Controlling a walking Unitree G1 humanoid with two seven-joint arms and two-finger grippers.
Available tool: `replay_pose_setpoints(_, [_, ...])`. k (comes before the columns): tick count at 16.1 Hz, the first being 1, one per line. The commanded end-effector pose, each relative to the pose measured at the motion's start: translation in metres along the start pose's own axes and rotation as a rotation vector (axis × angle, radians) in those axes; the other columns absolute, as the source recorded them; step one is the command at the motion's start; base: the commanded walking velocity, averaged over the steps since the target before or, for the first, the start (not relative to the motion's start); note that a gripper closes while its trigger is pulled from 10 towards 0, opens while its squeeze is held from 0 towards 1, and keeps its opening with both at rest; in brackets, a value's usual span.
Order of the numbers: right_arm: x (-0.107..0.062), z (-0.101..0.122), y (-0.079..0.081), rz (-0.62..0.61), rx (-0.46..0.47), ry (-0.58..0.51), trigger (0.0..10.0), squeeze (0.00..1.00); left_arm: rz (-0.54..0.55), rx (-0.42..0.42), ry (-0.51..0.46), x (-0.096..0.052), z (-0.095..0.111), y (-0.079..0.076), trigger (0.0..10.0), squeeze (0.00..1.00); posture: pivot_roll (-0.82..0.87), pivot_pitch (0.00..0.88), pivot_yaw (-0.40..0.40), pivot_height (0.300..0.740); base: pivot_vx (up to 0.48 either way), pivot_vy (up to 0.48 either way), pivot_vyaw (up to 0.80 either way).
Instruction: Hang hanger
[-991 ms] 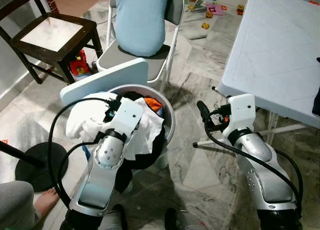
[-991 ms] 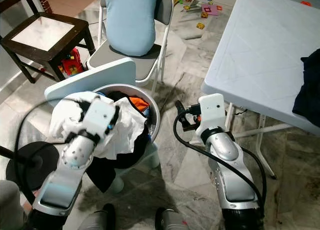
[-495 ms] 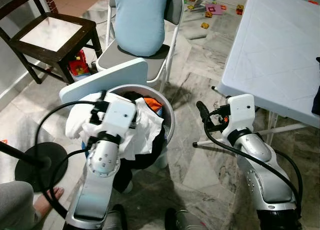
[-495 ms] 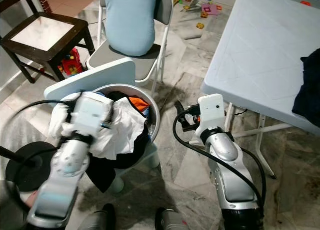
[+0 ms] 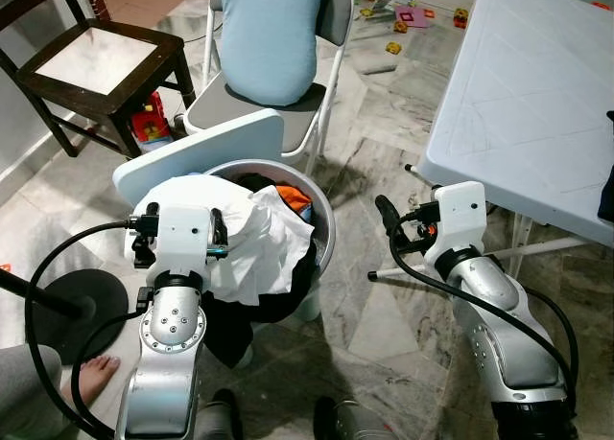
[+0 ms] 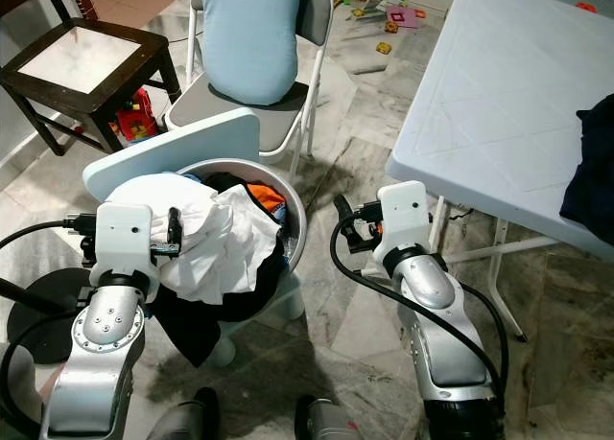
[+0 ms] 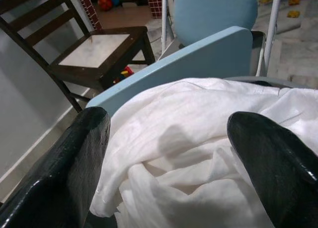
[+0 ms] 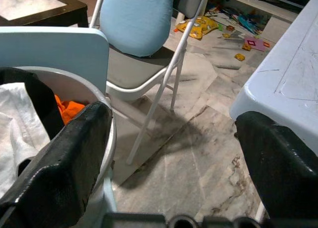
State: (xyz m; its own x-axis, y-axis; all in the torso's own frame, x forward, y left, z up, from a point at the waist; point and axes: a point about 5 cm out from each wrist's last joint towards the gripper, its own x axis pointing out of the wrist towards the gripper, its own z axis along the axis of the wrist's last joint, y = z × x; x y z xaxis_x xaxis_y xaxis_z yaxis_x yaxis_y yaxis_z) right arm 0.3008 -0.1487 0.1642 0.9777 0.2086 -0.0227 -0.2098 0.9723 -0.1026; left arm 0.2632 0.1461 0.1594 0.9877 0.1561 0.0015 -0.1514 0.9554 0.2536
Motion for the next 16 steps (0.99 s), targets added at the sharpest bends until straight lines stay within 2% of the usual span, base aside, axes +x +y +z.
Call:
replay_pose_setpoints(1, [-0.002, -0.003, 0.0, 0.002, -0.012, 0.01, 10.0, 0.0, -0.028, 0.009, 0.042, -0.001, -0.009, -0.004, 10.0, 1.0, -0.03, 0.247, -0.107, 0.74, 0.0, 0.0, 0.0])
replay_pose_setpoints(2, [-0.002, -0.003, 0.0, 0.004, -0.019, 0.006, 10.0, 0.0, -0.06, 0.019, 0.068, 0.0, -0.018, -0.005, 10.0, 0.0, -0.04, 0.247, -0.106, 0.74, 0.0, 0.0, 0.0])
replay_pose_setpoints(5, [-0.003, -0.002, 0.0, 0.004, -0.023, 0.004, 10.0, 0.0, -0.043, -0.014, 0.145, -0.001, -0.035, 0.0, 10.0, 0.0, -0.04, 0.249, -0.106, 0.74, 0.0, 0.0, 0.0])
replay_pose_setpoints(6, [-0.004, -0.003, -0.001, 0.003, -0.026, 0.005, 10.0, 0.0, 0.004, -0.039, 0.188, 0.0, -0.043, 0.007, 10.0, 0.0, -0.04, 0.25, -0.107, 0.74, 0.0, 0.0, 0.0])
replay_pose_setpoints(10, [-0.003, -0.002, 0.001, 0.009, -0.029, 0.004, 10.0, 0.0, 0.039, -0.078, 0.206, 0.001, -0.043, 0.009, 10.0, 0.0, -0.04, 0.25, -0.11, 0.74, 0.0, 0.0, 0.0])
replay_pose_setpoints(11, [-0.003, -0.002, 0.001, 0.009, -0.029, 0.004, 10.0, 0.0, 0.034, -0.095, 0.212, 0.001, -0.044, 0.008, 9.5, 0.0, -0.04, 0.25, -0.11, 0.74, 0.0, 0.0, 0.0])
replay_pose_setpoints(12, [-0.003, -0.002, 0.001, 0.01, -0.029, 0.003, 10.0, 0.0, 0.032, -0.121, 0.229, 0.0, -0.048, 0.006, 3.6, 0.0, -0.04, 0.251, -0.109, 0.74, 0.0, 0.0, 0.0])
replay_pose_setpoints(13, [-0.003, -0.002, 0.001, 0.01, -0.03, 0.003, 10.0, 0.0, 0.026, -0.134, 0.226, 0.001, -0.048, 0.006, 0.0, 0.0, -0.04, 0.251, -0.11, 0.74, 0.0, 0.0, 0.0])
replay_pose_setpoints(16, [-0.004, -0.003, 0.0, 0.009, -0.031, 0.005, 10.0, 0.0, 0.031, -0.135, 0.216, 0.005, -0.047, 0.008, 0.0, 0.0, -0.05, 0.252, -0.108, 0.74, 0.0, 0.0, 0.0])
